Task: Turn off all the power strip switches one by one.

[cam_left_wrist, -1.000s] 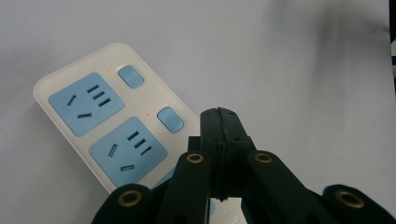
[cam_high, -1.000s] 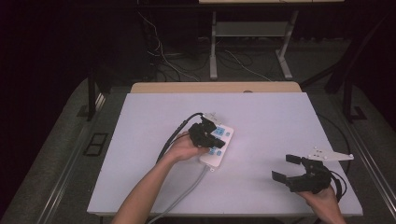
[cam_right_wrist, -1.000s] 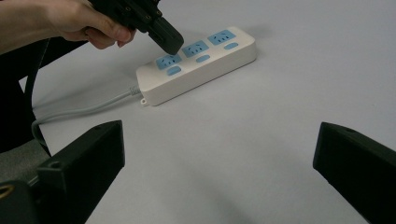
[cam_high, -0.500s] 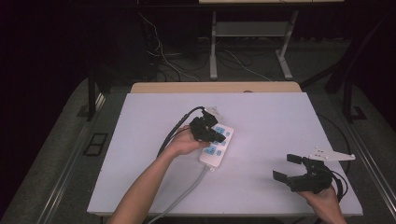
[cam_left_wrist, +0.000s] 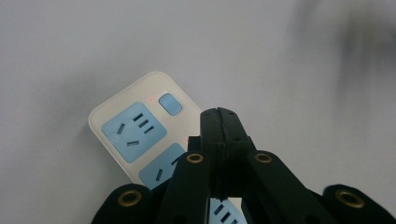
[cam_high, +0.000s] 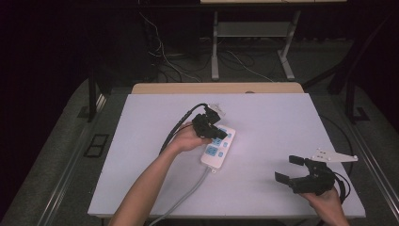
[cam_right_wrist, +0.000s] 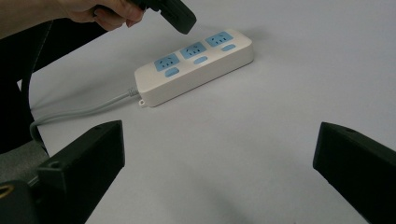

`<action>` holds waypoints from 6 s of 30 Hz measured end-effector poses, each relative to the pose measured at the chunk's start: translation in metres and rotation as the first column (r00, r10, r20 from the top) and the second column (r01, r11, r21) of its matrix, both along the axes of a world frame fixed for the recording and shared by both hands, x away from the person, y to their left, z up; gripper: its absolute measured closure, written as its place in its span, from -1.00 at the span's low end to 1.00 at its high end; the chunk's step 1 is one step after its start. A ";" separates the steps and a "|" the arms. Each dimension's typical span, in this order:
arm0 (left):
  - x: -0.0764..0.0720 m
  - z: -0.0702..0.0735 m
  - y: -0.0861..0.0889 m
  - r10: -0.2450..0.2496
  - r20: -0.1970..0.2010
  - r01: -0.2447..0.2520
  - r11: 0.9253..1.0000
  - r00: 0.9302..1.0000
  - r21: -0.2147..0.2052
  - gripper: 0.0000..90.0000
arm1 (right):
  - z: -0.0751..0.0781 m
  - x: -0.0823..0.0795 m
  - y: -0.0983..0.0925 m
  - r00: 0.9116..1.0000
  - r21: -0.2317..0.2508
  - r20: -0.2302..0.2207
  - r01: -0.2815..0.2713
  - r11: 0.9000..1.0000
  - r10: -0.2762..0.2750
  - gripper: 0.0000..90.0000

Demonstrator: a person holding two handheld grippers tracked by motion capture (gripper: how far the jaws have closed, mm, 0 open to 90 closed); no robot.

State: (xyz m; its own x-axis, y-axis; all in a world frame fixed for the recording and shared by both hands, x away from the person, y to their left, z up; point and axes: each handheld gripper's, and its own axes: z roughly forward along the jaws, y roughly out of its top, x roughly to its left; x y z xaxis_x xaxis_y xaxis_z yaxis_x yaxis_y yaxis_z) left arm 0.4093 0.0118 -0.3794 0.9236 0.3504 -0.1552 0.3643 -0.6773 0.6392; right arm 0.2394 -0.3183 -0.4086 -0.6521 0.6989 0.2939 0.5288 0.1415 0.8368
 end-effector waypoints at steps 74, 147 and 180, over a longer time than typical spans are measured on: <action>0.007 -0.036 -0.010 0.008 -0.075 -0.009 1.000 0.997 -0.001 1.00 | 0.000 0.000 0.001 1.000 -0.010 0.000 -0.006 1.000 0.006 -0.96; 0.038 -0.011 -0.034 0.023 -0.014 -0.023 0.999 1.000 0.041 0.99 | 0.000 0.001 -0.003 1.000 -0.001 0.001 0.002 1.000 -0.002 -0.96; 0.039 -0.029 -0.038 0.048 -0.038 -0.044 0.996 0.998 0.083 0.99 | 0.001 0.000 -0.003 1.000 -0.005 0.006 0.000 1.000 0.000 -0.96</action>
State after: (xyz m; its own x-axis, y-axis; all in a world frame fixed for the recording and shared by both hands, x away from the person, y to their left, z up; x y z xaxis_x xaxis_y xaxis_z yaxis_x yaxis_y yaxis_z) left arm 0.4488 -0.0264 -0.4085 0.8999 0.4054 -0.1606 0.4203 -0.7086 0.5668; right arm 0.2398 -0.3209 -0.4080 -0.6540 0.7000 0.2868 0.5239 0.1458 0.8392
